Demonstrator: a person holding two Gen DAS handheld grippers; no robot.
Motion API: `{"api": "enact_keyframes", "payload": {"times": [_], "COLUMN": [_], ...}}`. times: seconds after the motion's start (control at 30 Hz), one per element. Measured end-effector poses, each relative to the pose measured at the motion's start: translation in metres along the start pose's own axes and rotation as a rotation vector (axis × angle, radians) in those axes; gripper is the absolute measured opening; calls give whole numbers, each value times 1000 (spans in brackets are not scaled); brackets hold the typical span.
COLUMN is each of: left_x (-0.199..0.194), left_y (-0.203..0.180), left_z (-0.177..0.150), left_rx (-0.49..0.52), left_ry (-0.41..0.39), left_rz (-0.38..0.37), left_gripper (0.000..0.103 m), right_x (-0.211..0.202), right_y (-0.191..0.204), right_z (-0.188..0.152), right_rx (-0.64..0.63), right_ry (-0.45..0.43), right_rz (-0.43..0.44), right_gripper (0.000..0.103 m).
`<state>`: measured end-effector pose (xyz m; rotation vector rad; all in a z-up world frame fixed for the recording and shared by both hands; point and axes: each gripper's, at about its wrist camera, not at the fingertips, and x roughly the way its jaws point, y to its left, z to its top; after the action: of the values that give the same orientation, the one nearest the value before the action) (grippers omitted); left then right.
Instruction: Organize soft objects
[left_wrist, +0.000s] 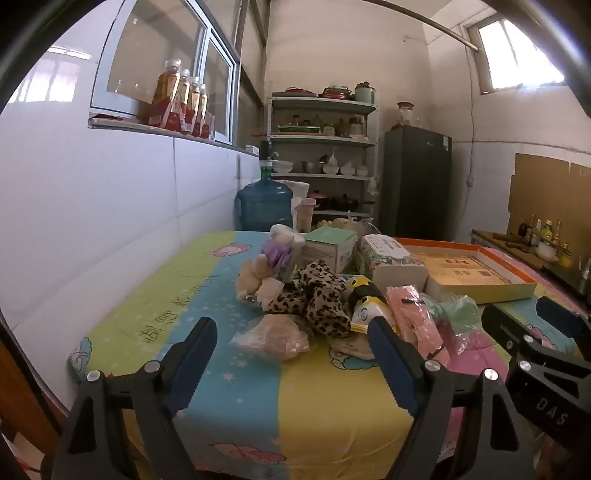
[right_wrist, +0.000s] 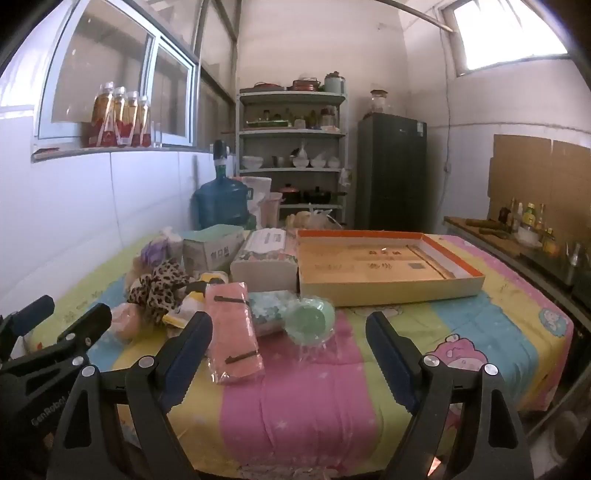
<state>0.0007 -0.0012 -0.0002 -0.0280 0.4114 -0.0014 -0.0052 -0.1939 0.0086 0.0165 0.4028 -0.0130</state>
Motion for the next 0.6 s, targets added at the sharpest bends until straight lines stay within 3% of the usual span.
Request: {"api": "enact_keyframes", "payload": {"times": [0.27, 0.6], "left_x": [1, 9], "left_y": [-13, -5], "left_z": [-2, -3], "left_rx": [62, 18], "left_ry": [22, 30], "left_rz": [10, 3], "left_gripper": [84, 84], "right_x": [1, 3], "right_y": [-2, -2], "right_z": [-1, 0], "right_rx": [3, 13], "right_ry": [11, 15], "right_rz": [3, 7], "right_gripper": [86, 86]}}
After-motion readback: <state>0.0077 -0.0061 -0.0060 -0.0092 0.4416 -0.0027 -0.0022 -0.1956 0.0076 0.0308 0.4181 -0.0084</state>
